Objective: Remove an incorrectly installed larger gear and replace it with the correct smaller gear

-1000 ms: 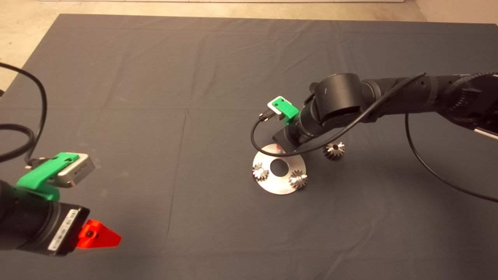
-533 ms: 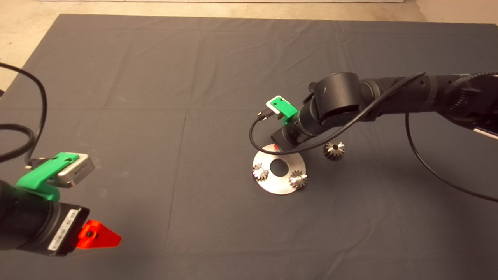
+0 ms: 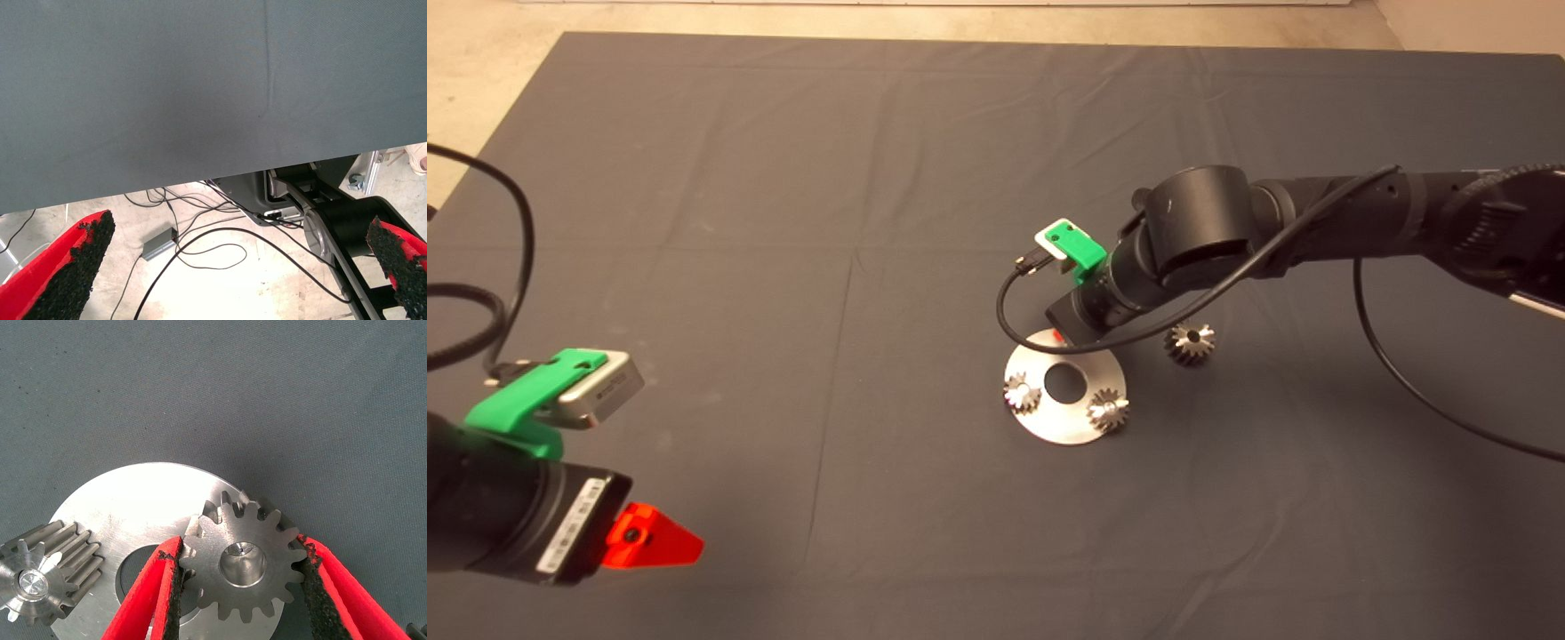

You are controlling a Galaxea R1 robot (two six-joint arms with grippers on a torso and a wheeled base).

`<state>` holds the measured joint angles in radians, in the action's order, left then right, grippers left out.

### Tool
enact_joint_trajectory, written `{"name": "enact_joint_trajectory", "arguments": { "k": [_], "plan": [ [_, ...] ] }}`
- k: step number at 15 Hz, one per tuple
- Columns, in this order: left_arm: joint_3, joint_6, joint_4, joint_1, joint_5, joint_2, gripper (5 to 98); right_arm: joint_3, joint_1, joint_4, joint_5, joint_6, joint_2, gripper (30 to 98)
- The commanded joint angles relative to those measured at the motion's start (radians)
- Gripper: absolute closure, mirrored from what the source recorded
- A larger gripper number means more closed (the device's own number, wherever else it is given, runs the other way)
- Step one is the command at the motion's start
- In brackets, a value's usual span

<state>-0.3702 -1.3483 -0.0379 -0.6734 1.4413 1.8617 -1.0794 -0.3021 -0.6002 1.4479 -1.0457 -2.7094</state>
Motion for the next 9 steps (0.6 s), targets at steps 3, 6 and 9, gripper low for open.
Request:
{"name": "enact_joint_trajectory", "arguments": {
  "k": [3,6,9],
  "plan": [
    [0.016,0.003,-0.017,-0.002,0.005,-0.002,5.9,0.006,-0.013,0.014,0.006,0.002,0.003,88.2],
    [0.016,0.003,-0.017,-0.002,0.005,-0.002,5.9,0.007,-0.015,0.014,0.008,0.003,0.004,88.2],
    [0.016,0.003,-0.017,-0.002,0.004,-0.002,5.9,0.021,-0.015,0.014,0.017,0.001,0.004,88.2]
  ]
}}
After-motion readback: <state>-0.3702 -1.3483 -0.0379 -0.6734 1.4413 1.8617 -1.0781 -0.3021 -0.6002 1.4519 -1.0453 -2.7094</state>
